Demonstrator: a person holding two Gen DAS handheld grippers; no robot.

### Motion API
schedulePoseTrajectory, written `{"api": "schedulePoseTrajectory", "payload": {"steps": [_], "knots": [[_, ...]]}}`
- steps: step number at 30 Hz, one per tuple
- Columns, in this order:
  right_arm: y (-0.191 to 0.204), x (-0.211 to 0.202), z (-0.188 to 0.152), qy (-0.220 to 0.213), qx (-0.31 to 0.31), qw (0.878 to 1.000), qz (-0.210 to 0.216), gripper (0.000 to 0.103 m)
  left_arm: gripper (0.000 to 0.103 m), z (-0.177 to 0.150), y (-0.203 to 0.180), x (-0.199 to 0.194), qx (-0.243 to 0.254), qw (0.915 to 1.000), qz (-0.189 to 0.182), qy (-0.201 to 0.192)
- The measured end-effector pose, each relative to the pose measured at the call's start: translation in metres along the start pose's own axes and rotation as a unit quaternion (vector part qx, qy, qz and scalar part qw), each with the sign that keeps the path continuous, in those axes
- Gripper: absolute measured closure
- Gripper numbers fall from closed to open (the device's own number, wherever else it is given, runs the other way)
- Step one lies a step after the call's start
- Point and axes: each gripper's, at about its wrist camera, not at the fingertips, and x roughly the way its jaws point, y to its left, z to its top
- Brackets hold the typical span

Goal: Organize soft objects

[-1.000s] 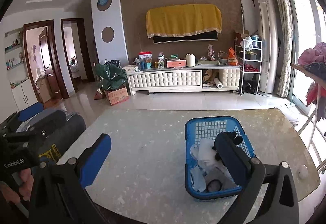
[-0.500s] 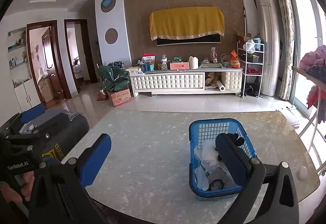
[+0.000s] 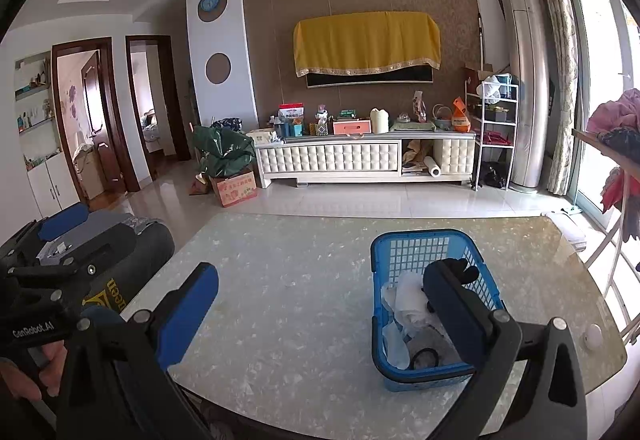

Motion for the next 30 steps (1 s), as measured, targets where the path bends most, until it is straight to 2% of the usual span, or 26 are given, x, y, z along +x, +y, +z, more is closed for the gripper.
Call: {"api": "schedulePoseTrajectory", "payload": {"steps": [30], "knots": [[0.0045, -0.0043, -0.0006, 0.008, 0.002, 1.0, -0.009, 0.0, 0.0, -0.0035, -0.0033, -0.003, 0.006, 0.9999, -0.012, 0.007]]}}
